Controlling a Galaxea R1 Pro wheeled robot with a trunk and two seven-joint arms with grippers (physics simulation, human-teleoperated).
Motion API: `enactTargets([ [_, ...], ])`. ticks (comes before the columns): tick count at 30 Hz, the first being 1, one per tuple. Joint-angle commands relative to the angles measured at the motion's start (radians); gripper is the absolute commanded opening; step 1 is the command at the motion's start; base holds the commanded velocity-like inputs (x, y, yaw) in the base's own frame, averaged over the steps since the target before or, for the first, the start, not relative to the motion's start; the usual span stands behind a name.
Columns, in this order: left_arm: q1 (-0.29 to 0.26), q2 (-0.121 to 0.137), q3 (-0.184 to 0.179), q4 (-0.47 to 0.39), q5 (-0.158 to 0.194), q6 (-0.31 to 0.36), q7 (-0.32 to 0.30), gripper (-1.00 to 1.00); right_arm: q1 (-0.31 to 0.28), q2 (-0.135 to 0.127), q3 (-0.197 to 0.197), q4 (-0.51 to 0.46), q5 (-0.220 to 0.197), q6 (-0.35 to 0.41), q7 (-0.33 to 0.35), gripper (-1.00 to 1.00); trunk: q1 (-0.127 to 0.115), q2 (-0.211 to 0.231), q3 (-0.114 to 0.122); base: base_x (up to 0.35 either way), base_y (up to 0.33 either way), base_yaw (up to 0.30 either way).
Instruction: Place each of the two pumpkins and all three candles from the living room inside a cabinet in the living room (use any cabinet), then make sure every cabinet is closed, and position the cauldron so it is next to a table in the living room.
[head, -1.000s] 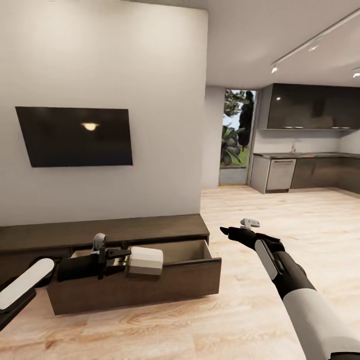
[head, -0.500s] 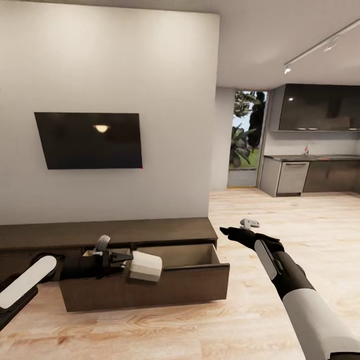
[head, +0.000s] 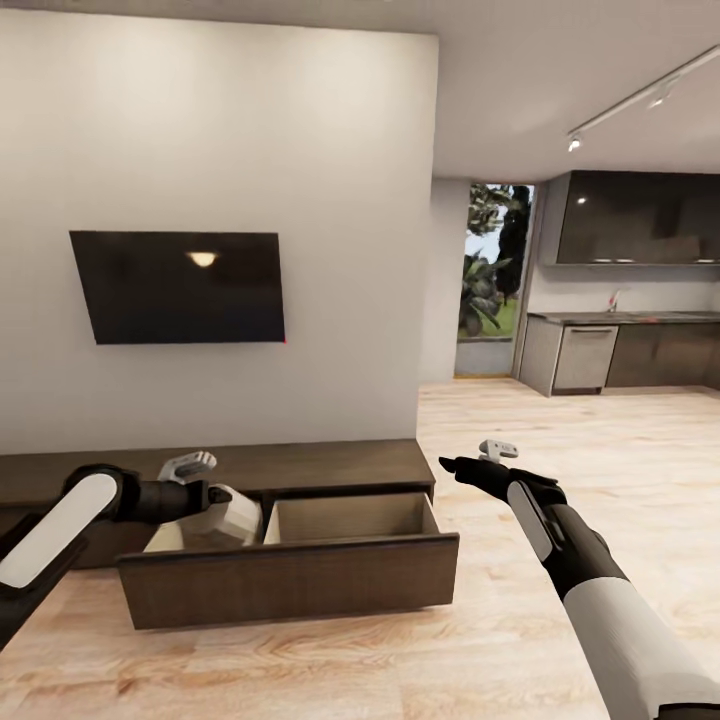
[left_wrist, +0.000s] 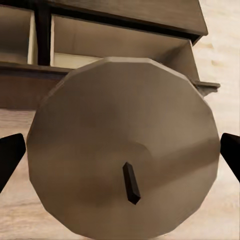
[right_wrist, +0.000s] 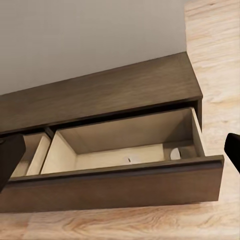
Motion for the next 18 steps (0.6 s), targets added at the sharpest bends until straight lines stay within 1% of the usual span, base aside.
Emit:
enactTargets([
  [1,-0.004,-0.007,-0.001,0.0,0.018,-0.003,0.038,-1.0,-0.001,-0.001,0.002,-0.001,-0.001,0.004,0.001,1.0,-0.004,0.007,0.002,0.0,0.0,0.0],
  [3,-0.009,-0.026,0.0,0.021,0.014,-0.003,0.097,-1.0,-0.001,-0.001,0.002,-0.001,-0.001,0.004,0.001,1.0,-0.012,0.021,0.008,0.0,0.0,0.0],
  [4,-0.011,-0.038,0.001,0.049,0.009,-0.004,0.127,-1.0,-0.001,-0.001,0.002,-0.001,-0.001,0.004,0.001,1.0,-0.015,0.028,0.011,0.0,0.0,0.0],
  [5,-0.013,-0.055,0.001,0.084,-0.001,-0.005,0.153,-1.0,-0.001,-0.001,0.002,-0.001,-0.001,0.004,0.001,1.0,-0.019,0.035,0.014,0.0,0.0,0.0],
  [6,-0.02,-0.078,0.001,0.121,-0.016,-0.005,0.174,-1.0,-0.001,-0.001,0.001,-0.001,-0.001,0.004,0.001,1.0,-0.023,0.042,0.018,0.0,0.0,0.0],
  [7,-0.032,-0.102,0.0,0.156,-0.037,-0.006,0.188,-1.0,-0.001,-0.001,0.001,-0.001,-0.001,0.004,0.001,1.0,-0.027,0.049,0.021,0.0,0.0,0.0],
  [8,-0.044,-0.128,0.0,0.195,-0.066,-0.006,0.197,-1.0,-0.001,-0.001,0.001,-0.001,-0.001,0.004,0.001,1.0,-0.031,0.056,0.024,0.0,0.0,0.0],
  [11,-0.084,-0.207,0.001,0.306,-0.171,-0.005,0.202,-1.0,-0.001,-0.001,0.0,0.0,-0.002,0.004,0.001,1.0,-0.042,0.077,0.033,0.0,0.0,0.0],
  [12,-0.104,-0.229,0.001,0.336,-0.196,-0.006,0.202,-1.0,-0.001,-0.002,-0.001,0.0,-0.002,0.004,0.001,1.0,-0.046,0.084,0.036,0.0,0.0,0.0],
  [13,-0.124,-0.248,0.001,0.365,-0.213,-0.006,0.201,-1.0,-0.001,-0.002,-0.001,0.001,-0.002,0.004,0.001,1.0,-0.05,0.091,0.04,0.0,0.0,0.0],
  [15,-0.161,-0.268,0.001,0.402,-0.231,-0.005,0.201,-1.0,-0.001,-0.002,-0.001,0.005,-0.002,0.004,0.0,1.0,-0.058,0.105,0.046,0.0,0.0,0.0],
  [18,-0.19,-0.279,0.002,0.422,-0.238,-0.005,0.2,-1.0,-0.001,-0.002,0.0,0.031,-0.003,0.001,0.0,1.0,-0.069,0.126,0.055,0.0,0.0,0.0],
])
